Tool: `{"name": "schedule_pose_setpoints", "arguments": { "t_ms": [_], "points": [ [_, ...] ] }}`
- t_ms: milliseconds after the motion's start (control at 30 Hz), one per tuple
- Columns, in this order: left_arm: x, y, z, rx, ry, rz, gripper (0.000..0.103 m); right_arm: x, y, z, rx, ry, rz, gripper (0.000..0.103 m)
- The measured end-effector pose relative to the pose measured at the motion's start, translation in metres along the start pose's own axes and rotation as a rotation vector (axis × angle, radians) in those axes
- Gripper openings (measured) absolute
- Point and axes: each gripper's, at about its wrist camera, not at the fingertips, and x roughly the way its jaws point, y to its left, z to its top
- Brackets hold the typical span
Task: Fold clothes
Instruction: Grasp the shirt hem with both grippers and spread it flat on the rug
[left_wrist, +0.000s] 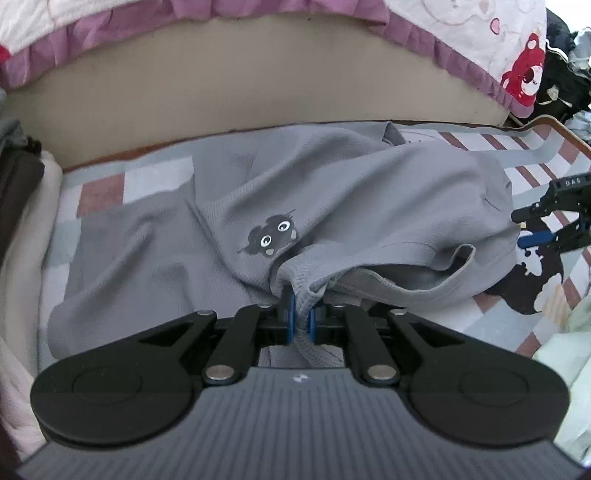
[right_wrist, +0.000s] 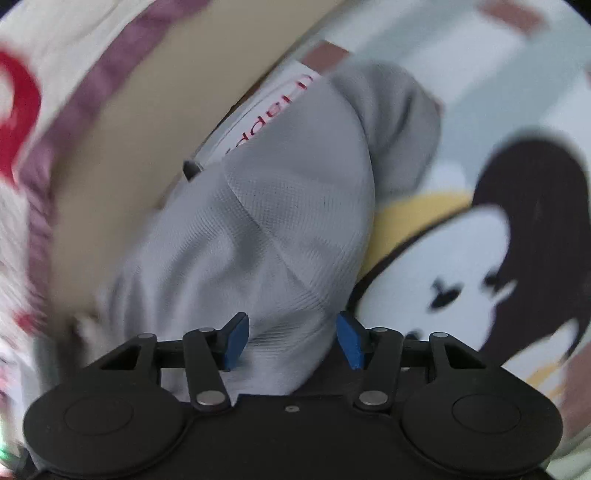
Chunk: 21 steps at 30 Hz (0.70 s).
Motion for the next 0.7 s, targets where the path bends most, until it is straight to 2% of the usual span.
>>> {"name": "schedule_pose_setpoints", "arguments": {
  "t_ms": [67, 200, 233, 333, 400, 433, 467, 533, 567, 600, 633, 667, 700],
  "points": [
    [-0.001, 0.000, 0.000, -0.002, -0.011, -0.004, 0.007, 0.003, -0.004, -0.002, 0.026, -0.001, -0.003, 0.058],
    [0.008, -0.007, -0.003, 0.047, 0.012, 0.067, 0.008, 0.015, -0.012, -0.007, 0.082, -0.010, 0.051, 0.058],
    [0.013, -0.011, -0.005, 0.072, 0.023, 0.094, 0.009, 0.017, -0.014, -0.009, 0.102, -0.020, 0.064, 0.059],
    [0.024, -0.013, -0.009, 0.096, 0.057, 0.110, 0.010, 0.023, -0.020, -0.011, 0.119, -0.061, 0.087, 0.059],
    [0.033, -0.014, -0.012, 0.121, 0.085, 0.117, 0.011, 0.025, -0.017, -0.009, 0.080, -0.113, 0.070, 0.058],
    [0.037, -0.014, -0.013, 0.137, 0.101, 0.118, 0.022, 0.026, -0.015, -0.008, 0.049, -0.141, 0.058, 0.057],
    [0.042, -0.014, -0.015, 0.154, 0.117, 0.122, 0.037, 0.027, -0.012, -0.005, 0.007, -0.165, 0.042, 0.054],
    [0.052, -0.020, -0.022, 0.231, 0.113, 0.204, 0.046, 0.030, -0.002, -0.001, -0.091, -0.201, 0.001, 0.049],
    [0.054, -0.022, -0.024, 0.258, 0.095, 0.213, 0.046, 0.031, 0.004, -0.001, -0.148, -0.218, -0.011, 0.037],
    [0.056, -0.023, -0.027, 0.283, 0.076, 0.222, 0.043, 0.031, 0.009, -0.001, -0.186, -0.228, -0.008, 0.020],
    [0.053, -0.023, -0.027, 0.282, 0.057, 0.219, 0.028, 0.031, 0.014, -0.001, -0.222, -0.241, -0.006, 0.012],
    [0.049, -0.023, -0.025, 0.272, 0.044, 0.214, 0.012, 0.029, 0.020, -0.002, -0.246, -0.263, -0.011, 0.011],
    [0.037, -0.022, -0.024, 0.261, 0.009, 0.205, 0.010, 0.024, 0.025, -0.004, -0.261, -0.288, -0.019, 0.010]
  ]
}}
